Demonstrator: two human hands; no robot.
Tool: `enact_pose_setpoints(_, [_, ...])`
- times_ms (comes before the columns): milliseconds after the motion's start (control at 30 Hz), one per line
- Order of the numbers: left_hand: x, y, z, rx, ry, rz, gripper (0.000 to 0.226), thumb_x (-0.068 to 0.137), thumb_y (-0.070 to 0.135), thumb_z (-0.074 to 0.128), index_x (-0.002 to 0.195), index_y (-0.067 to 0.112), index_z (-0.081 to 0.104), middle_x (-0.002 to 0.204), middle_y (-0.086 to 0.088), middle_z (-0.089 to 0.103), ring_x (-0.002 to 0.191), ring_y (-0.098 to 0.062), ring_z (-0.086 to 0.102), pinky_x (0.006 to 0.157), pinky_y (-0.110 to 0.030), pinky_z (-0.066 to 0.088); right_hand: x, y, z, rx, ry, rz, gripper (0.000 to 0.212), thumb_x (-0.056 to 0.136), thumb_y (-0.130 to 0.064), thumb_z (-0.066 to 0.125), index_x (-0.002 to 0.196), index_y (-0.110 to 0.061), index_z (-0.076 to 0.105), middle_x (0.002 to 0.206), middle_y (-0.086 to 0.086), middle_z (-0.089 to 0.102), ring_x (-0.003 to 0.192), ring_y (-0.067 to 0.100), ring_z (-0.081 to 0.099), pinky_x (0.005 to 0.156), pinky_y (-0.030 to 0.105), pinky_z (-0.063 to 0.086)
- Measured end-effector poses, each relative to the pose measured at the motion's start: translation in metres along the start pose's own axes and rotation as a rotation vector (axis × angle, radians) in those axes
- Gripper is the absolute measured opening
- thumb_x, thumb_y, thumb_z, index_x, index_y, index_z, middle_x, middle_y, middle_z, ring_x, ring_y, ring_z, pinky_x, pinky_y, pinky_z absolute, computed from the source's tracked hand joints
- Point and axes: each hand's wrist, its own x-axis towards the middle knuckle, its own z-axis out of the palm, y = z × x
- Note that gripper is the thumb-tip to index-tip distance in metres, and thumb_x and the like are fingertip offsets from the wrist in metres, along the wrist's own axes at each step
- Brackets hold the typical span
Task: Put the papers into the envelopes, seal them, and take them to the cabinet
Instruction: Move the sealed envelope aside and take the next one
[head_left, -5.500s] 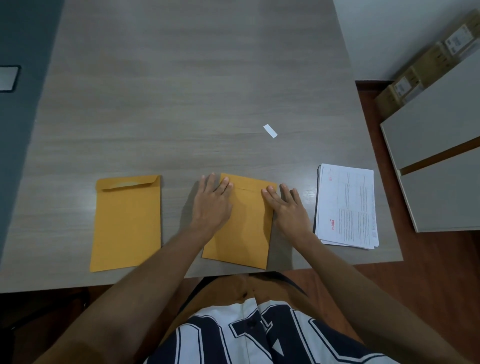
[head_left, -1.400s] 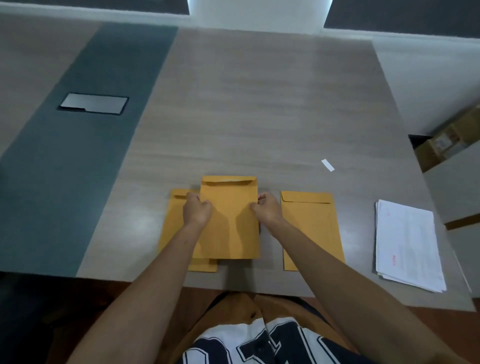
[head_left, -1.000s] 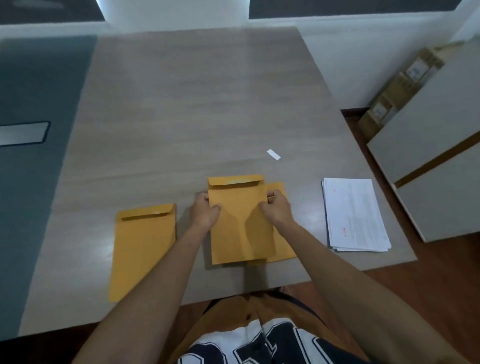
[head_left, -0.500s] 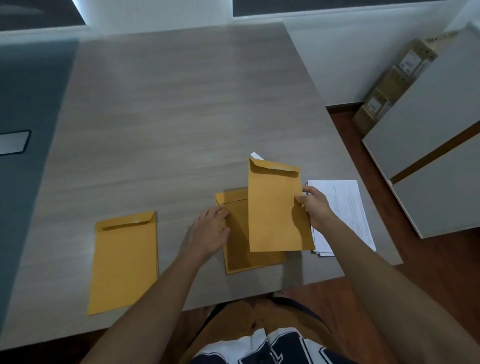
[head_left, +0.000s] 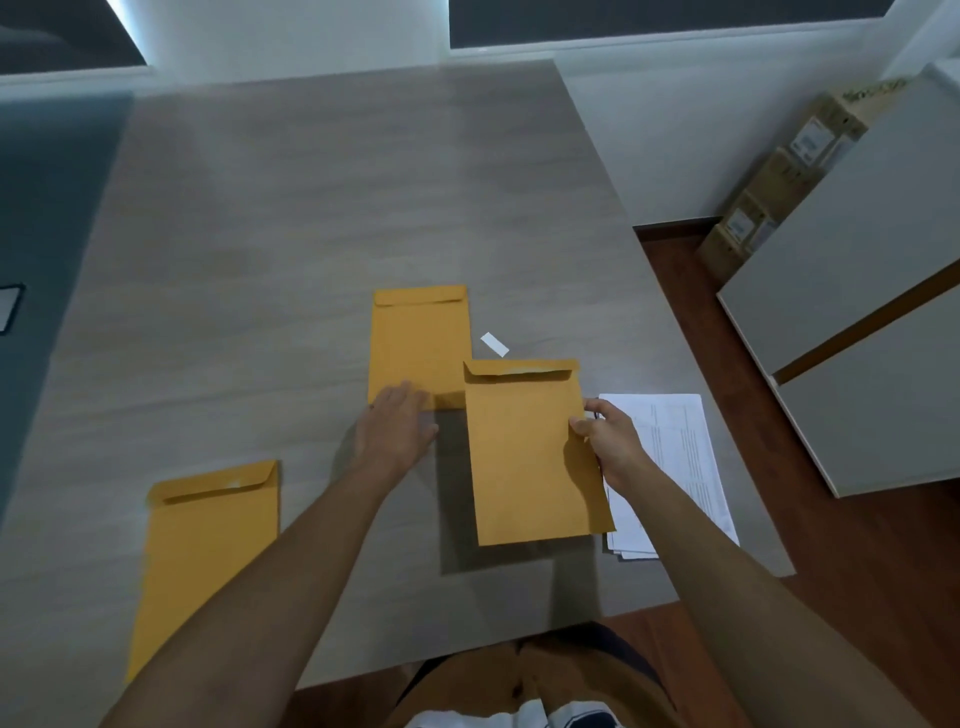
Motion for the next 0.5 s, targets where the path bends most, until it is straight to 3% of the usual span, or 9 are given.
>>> enact_pose_setpoints(133, [-0.008,0.002,0.01,-0.044,-0.067,-0.04,0.051,0.099,0.04,0.05,0.146,0.024,0.042,0.161,-0.004,0.022,0.145,-0.025,0.025,0.116,-0.043,0.029,0.002,-0.001,0.006,-0.043,-0.001,-0.01,0.017,0.097,-0.02,0.057,0.112,-0.025,0.058,0.121,0.006,0.06,0.11,0.031,0.058,0.1,0.055,0.047])
enact_pose_setpoints(300, [-0.008,0.001,0.009,-0.054,-0.088,-0.025,0.049,0.101,0.04,0.042,0.147,0.024,0.04,0.162,-0.005,0.021,0.142,-0.03,0.029,0.113,-0.046,0.031,-0.002,0.003,0.016,-0.15,0.004,-0.035,0.016,0.097,-0.017,0.057,0.112,-0.022,0.055,0.115,0.004,0.057,0.108,0.027,0.056,0.096,0.045,0.049])
enact_pose_setpoints(400, [-0.01,-0.005,0.007,-0.154,-0.092,-0.035,0.046,0.103,0.032,0.036,0.147,0.02,0.042,0.16,-0.007,0.026,0.138,-0.033,0.033,0.109,-0.046,0.035,-0.008,0.008,0.025,-0.239,-0.001,-0.047,0.017,0.095,-0.015,0.057,0.112,-0.02,0.054,0.112,0.003,0.056,0.105,0.025,0.056,0.093,0.042,0.048])
enact_pose_setpoints(500, [-0.02,-0.01,0.005,-0.247,0.08,-0.107,0.039,0.101,0.022,0.039,0.134,0.011,0.055,0.144,-0.011,0.049,0.125,-0.032,0.045,0.098,-0.043,0.043,-0.016,0.015,0.033,-0.313,-0.027,-0.056,0.022,0.093,-0.013,0.058,0.114,-0.018,0.055,0.112,0.003,0.058,0.103,0.025,0.057,0.093,0.042,0.05])
